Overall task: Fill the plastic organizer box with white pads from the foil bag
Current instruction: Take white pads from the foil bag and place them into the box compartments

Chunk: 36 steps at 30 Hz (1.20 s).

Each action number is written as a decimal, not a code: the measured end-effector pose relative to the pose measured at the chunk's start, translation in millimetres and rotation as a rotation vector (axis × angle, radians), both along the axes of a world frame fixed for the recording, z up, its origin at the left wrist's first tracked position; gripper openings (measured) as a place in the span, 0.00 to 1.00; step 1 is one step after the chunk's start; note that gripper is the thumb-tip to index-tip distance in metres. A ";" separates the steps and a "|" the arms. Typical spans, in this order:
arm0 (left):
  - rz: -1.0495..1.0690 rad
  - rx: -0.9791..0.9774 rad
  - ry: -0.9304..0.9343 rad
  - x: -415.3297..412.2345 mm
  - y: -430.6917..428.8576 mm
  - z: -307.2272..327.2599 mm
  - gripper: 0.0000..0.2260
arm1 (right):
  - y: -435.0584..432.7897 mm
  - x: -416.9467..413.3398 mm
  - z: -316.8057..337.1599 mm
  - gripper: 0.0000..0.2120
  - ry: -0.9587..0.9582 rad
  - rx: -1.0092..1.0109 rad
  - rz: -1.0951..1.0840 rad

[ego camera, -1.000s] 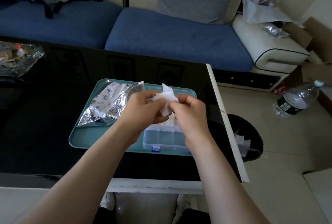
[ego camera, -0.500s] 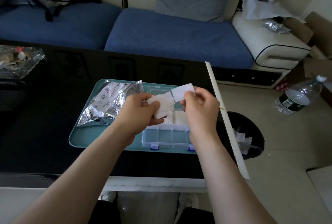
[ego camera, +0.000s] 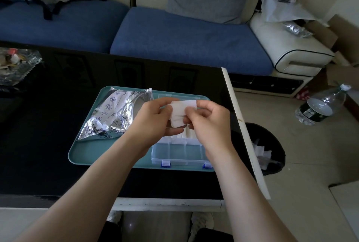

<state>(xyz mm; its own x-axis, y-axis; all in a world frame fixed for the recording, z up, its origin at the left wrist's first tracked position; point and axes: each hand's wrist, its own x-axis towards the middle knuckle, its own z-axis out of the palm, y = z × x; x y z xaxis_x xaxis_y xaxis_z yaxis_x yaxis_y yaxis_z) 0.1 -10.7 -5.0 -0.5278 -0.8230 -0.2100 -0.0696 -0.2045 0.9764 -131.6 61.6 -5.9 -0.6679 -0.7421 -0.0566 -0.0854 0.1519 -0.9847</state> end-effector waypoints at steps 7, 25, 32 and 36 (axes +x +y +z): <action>0.016 0.004 0.001 -3.1 -5.4 -2.9 0.14 | -2.7 -8.0 -5.8 0.08 0.202 0.016 0.064; -0.019 -0.056 -0.050 -0.7 2.0 2.4 0.11 | 1.0 -5.1 -5.0 0.11 0.377 0.071 0.024; 0.032 0.103 -0.010 0.0 -1.8 2.9 0.12 | 0.3 -7.1 -5.3 0.04 0.385 0.055 -0.001; 0.031 0.183 0.030 0.5 -1.7 5.8 0.11 | 0.6 -7.5 -3.3 0.03 0.312 0.097 0.002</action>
<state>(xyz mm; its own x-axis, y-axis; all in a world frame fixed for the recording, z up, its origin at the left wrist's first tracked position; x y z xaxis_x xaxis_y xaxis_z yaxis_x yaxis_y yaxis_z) 0.6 -12.4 0.8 -0.5114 -0.7884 -0.3420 -0.0317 -0.3803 0.9243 -139.1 62.1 -9.1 -0.6628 -0.7445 0.0801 -0.3810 0.2432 -0.8920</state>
